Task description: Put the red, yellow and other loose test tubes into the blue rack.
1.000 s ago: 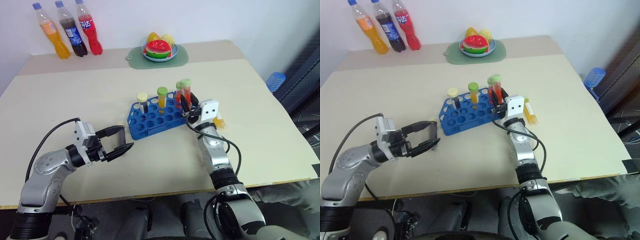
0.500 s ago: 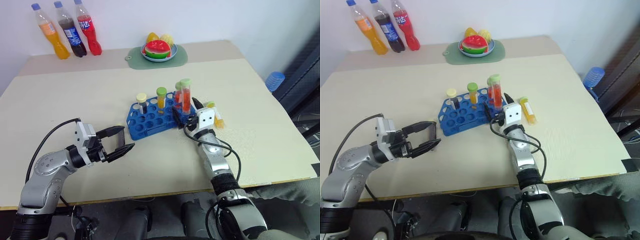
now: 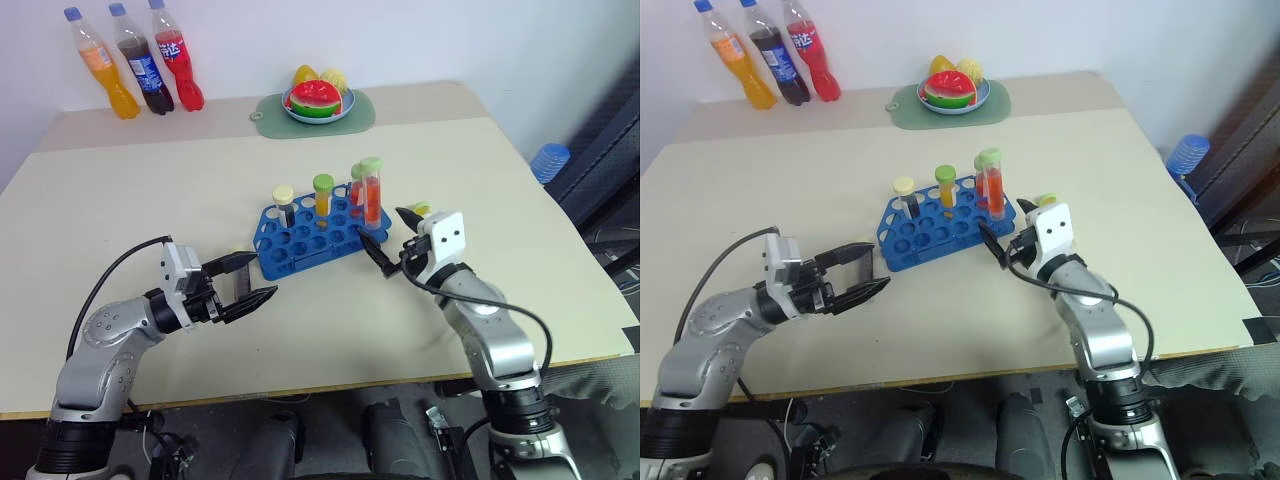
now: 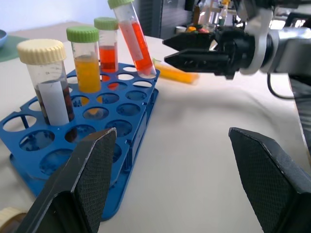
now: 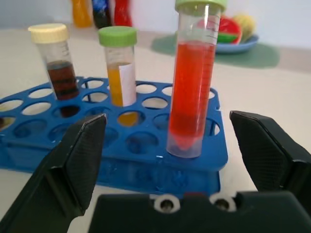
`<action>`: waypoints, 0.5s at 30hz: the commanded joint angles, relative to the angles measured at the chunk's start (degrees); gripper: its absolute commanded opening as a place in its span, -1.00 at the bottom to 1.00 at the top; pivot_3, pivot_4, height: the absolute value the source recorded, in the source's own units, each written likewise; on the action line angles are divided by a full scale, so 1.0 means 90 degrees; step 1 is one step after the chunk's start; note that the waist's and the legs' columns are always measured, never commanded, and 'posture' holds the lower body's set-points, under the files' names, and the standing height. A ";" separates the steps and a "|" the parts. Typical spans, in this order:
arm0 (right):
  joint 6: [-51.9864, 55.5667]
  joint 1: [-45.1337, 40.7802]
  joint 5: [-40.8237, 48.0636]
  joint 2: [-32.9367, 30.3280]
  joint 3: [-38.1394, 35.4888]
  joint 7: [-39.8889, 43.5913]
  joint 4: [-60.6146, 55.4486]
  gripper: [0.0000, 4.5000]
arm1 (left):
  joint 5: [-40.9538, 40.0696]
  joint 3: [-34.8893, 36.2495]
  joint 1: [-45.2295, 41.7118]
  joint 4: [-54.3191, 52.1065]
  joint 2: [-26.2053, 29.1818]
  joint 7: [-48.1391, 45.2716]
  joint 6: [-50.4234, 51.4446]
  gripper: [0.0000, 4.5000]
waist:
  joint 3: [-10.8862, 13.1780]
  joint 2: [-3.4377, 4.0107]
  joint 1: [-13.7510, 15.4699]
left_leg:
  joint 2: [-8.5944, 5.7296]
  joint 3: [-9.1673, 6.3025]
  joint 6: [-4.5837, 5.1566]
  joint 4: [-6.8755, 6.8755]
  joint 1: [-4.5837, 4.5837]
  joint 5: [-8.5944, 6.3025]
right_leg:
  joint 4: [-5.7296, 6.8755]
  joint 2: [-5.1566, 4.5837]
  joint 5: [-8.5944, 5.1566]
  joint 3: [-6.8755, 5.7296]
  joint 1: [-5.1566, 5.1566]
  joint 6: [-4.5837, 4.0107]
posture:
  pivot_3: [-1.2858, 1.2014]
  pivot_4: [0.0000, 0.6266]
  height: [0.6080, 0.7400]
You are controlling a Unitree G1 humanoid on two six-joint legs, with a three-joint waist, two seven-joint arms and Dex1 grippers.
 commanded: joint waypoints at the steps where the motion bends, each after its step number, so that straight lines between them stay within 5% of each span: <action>1: 0.0860 -0.0585 0.0408 -0.0185 -0.0222 0.0146 -0.0117 0.98 | 0.0031 0.0004 -0.0051 -0.0075 0.0016 -0.0043 -0.0133 0.70 | 0.0000 0.0000 0.0007 | 0.0000 -0.0001 0.0000 0.0000 -0.0001 0.0000 | 0.0000 0.0000 0.0000 0.0000 -0.0001 0.0000 | 0.03 -0.52 1.00; 13: 0.0949 -0.1705 0.0328 -0.0439 -0.0072 0.0648 0.1279 0.98 | -0.0210 0.0201 0.0048 -0.0117 0.0242 -0.0578 -0.0285 0.70 | 0.0000 0.0000 0.0004 | 0.0000 0.0003 0.0005 0.0004 -0.0024 -0.0003 | -0.0008 -0.0002 0.0001 -0.0002 -0.0016 0.0001 | 0.03 -0.52 1.00; 15: 0.0862 -0.1800 0.0293 -0.0425 -0.0048 0.0698 0.1412 0.76 | -0.0208 0.0251 0.0032 -0.0063 0.0275 -0.0628 -0.0308 0.70 | 0.0000 0.0000 0.0004 | 0.0000 0.0003 0.0005 0.0004 -0.0025 -0.0003 | -0.0007 -0.0002 0.0001 -0.0002 -0.0018 0.0001 | 0.03 -0.52 1.00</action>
